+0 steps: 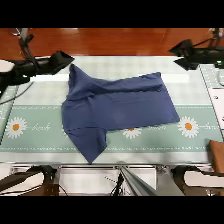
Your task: Fold the shirts.
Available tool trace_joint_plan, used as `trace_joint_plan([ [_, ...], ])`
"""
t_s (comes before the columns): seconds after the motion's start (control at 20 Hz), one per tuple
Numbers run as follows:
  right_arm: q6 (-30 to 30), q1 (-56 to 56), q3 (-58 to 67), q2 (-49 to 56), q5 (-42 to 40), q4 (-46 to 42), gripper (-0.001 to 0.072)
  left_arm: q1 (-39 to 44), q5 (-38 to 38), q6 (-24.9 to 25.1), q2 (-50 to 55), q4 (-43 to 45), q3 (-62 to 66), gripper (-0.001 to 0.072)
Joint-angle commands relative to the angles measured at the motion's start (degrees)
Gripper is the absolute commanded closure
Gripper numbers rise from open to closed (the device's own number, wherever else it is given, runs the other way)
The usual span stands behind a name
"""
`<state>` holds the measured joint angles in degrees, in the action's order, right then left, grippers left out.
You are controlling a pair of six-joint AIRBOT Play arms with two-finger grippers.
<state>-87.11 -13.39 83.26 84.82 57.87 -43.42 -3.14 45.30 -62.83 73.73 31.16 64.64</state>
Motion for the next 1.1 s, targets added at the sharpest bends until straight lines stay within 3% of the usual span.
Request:
trace_joint_plan([
  [0.0, 6.27, -10.45, 2.08, -1.73, 15.76, 0.74, 0.0077, -10.19, 20.72, -10.08, 1.4, 10.86, 5.38, 0.0006],
  [0.05, 10.56, -13.42, 1.88, -3.45, 23.34, -5.64, 0.0077, -14.73, 27.3, -12.13, 1.33, 14.58, 4.35, 0.0006],
  [0.1, 10.93, -15.08, -0.09, -5.44, 27.78, -13.73, 0.0077, -18.27, 32.65, -12.48, 1.11, 16.22, 1.7, 0.0006],
  [0.2, 9.77, -18.4, -11.02, -11.63, 26.91, -22.53, 0.0077, -23.87, 37.88, -9.9, -0.79, 16.94, -9.46, 0.0006],
  [0.3, 9.46, -21.38, -25.31, -18.6, 19.71, -17.33, 0.0077, -27.82, 34.64, -4.83, -4.46, 16.85, -21.92, 0.0005],
  [0.55, 12.35, -22.21, -48.0, -31.12, 11.58, -6.54, 0.0077, -33.53, 27.06, -4.92, -12.63, 13.31, -38.62, 0.0005],
  [0.75, 16.31, -22.03, -51.89, -32.2, 17.03, -4.42, 0.0078, -29.75, 23.28, -6.34, -12.46, 10.62, -44.06, 0.0006],
  [1.05, 15.02, -22.03, -52.02, -32.17, 14.8, -4.61, 0.0078, -18.8, 10.6, -1.51, -12.39, 2.58, -47.15, 0.0007],
])
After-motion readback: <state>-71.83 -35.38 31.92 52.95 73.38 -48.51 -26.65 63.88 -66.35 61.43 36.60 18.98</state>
